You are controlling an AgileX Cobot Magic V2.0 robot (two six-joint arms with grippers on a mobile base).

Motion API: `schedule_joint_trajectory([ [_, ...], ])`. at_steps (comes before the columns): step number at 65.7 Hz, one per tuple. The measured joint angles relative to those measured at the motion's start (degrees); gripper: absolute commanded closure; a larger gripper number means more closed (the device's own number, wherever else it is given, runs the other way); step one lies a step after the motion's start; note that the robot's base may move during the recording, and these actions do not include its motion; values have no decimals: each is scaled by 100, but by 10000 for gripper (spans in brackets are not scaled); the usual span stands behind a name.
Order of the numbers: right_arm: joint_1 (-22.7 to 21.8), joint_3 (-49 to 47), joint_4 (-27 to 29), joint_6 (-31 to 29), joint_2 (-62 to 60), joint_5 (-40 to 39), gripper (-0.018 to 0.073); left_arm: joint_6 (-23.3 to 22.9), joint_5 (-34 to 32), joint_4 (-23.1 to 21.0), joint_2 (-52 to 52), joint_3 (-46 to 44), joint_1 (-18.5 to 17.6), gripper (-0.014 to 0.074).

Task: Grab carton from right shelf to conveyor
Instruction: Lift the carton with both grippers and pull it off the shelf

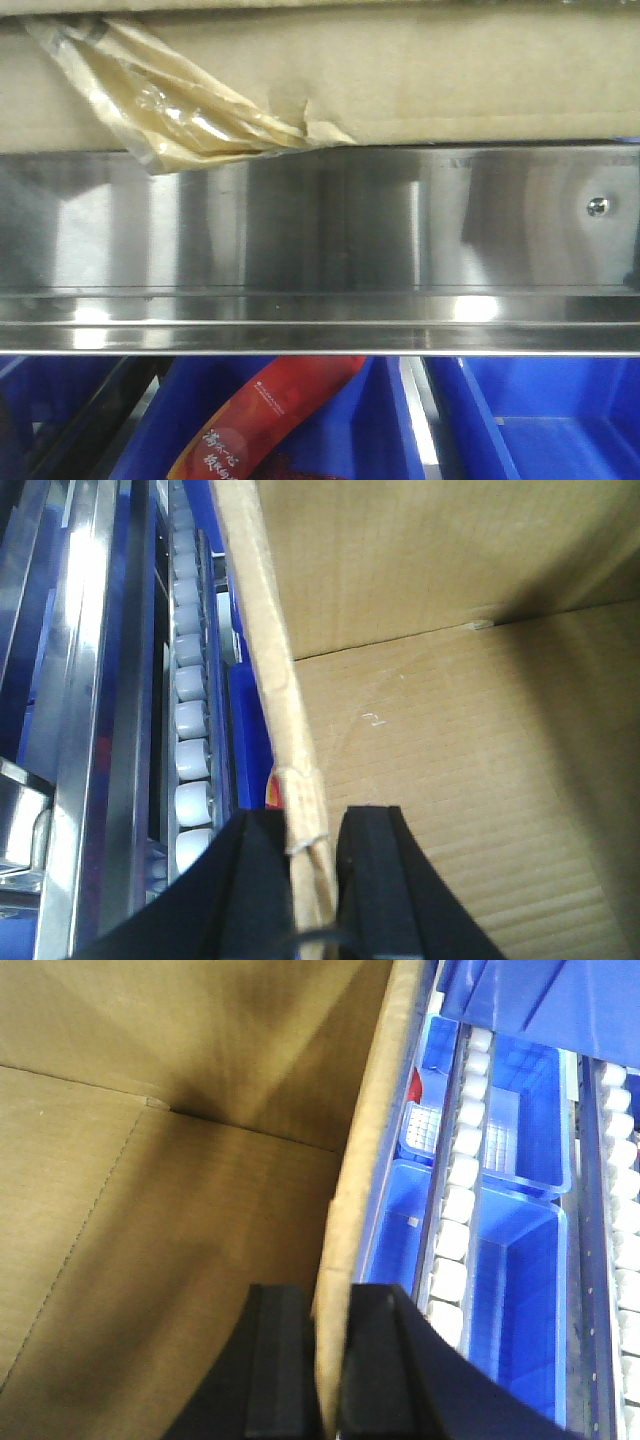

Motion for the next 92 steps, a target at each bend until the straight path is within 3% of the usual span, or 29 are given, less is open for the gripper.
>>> schedule_joint_trajectory([
  [92, 0, 14, -109, -28, 0, -939, 629, -22, -11, 190, -40, 0, 0, 608],
])
